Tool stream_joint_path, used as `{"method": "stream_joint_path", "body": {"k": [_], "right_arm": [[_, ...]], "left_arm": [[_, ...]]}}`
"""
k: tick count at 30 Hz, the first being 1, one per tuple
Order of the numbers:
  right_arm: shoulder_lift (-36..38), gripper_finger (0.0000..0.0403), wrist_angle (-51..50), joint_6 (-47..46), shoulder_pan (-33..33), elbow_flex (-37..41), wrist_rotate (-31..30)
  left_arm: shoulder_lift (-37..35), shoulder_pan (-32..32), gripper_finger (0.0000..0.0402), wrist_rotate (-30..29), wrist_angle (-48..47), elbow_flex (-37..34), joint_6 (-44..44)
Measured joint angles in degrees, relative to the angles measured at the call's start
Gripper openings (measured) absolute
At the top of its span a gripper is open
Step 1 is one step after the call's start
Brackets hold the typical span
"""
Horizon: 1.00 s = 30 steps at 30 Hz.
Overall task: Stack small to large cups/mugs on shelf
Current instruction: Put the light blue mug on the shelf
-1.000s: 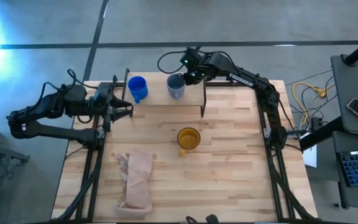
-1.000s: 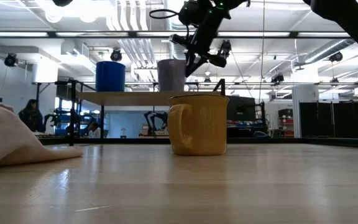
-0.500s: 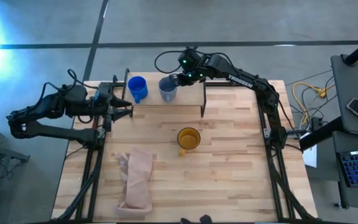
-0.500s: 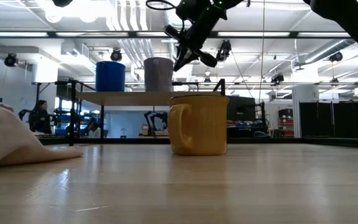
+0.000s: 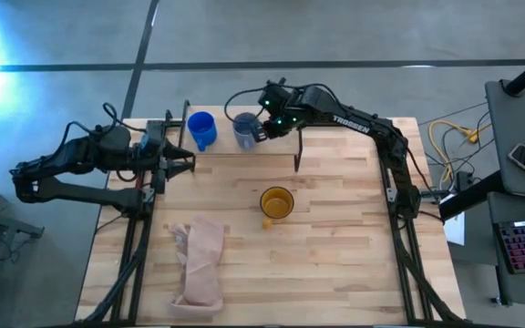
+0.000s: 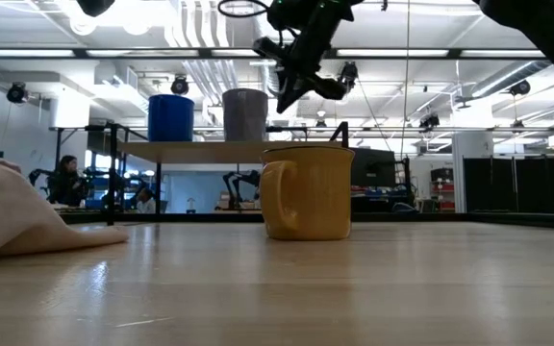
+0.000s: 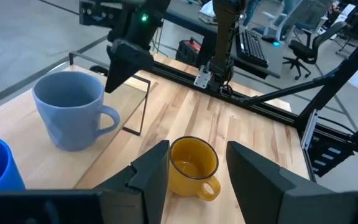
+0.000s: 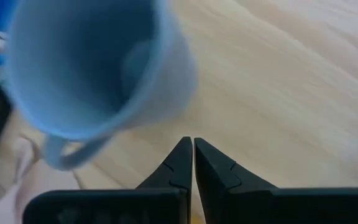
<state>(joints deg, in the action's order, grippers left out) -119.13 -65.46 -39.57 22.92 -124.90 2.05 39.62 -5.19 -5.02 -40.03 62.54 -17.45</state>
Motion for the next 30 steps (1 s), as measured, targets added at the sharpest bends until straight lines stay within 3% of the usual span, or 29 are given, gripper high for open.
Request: {"method": "stream_joint_path", "body": {"k": [30], "right_arm": [[-0.2,0.0011,9.9,0.0,-0.4,2.6,7.2]], "left_arm": [[1.2,0.0,0.0146,0.0,0.1,-0.2,-0.2]]}}
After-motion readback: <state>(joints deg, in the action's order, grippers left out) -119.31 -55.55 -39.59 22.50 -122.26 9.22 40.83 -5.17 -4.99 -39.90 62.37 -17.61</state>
